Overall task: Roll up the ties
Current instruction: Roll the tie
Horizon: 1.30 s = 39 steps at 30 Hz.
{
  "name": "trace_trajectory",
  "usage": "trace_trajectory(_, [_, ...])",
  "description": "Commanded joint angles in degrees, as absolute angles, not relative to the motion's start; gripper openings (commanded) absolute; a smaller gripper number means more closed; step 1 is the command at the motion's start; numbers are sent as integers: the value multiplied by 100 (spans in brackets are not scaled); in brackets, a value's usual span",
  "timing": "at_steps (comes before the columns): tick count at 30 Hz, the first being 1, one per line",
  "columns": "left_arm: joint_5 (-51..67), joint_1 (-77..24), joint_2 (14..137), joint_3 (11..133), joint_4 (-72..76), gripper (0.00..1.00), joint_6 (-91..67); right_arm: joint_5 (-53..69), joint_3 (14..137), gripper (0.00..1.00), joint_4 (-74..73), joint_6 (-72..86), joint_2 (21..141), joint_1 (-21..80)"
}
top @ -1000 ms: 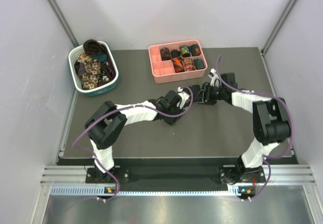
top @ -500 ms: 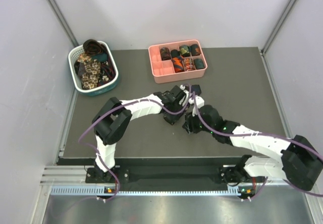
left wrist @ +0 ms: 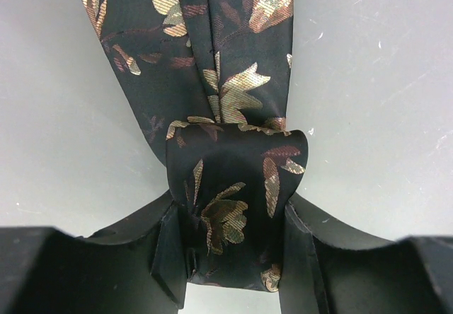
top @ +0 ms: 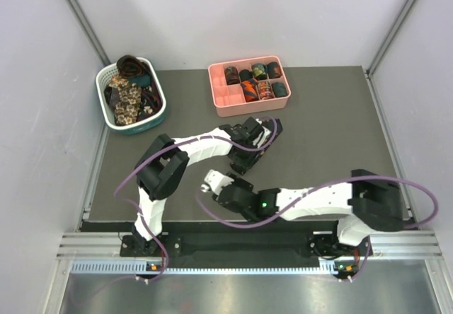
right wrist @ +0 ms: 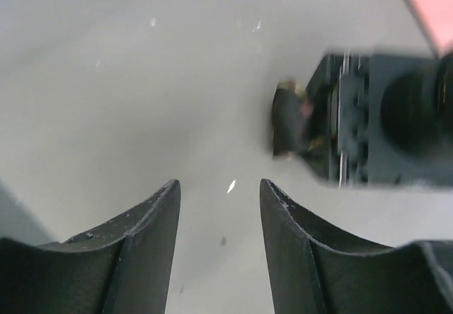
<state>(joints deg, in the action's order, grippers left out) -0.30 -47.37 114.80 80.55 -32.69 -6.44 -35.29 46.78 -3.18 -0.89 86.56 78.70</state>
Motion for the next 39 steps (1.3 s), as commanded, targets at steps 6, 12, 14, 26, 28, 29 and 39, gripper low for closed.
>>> trace_trajectory(6, [800,-4904,12015,8059,-4324,28,-914,-5088,6283,54,-1081,-1318,10431,7840])
trace_trajectory(12, [817,-4904,12190,8323,-4657,24,-923,-5414,6969,56,-1423,-1617,11188,7559])
trace_trajectory(14, [861,-4896,12243,8411,-4728,22,-914,-5572,7145,57,-1476,-1696,11433,7497])
trace_trajectory(26, [1028,-4896,12489,8824,-5176,12,-905,-5739,7717,59,-2381,-1240,12120,7111])
trace_trajectory(28, [1072,-4896,12516,8885,-5238,11,-888,-5774,7734,59,-2443,-1169,12172,7058])
trace_trajectory(29, [1072,-4896,12533,8894,-5264,11,-888,-5809,7734,59,-2478,-1152,12234,7040])
trace_trajectory(39, [1134,-4878,12586,9123,-5590,3,-861,-5985,7752,58,-2839,-853,12639,6900])
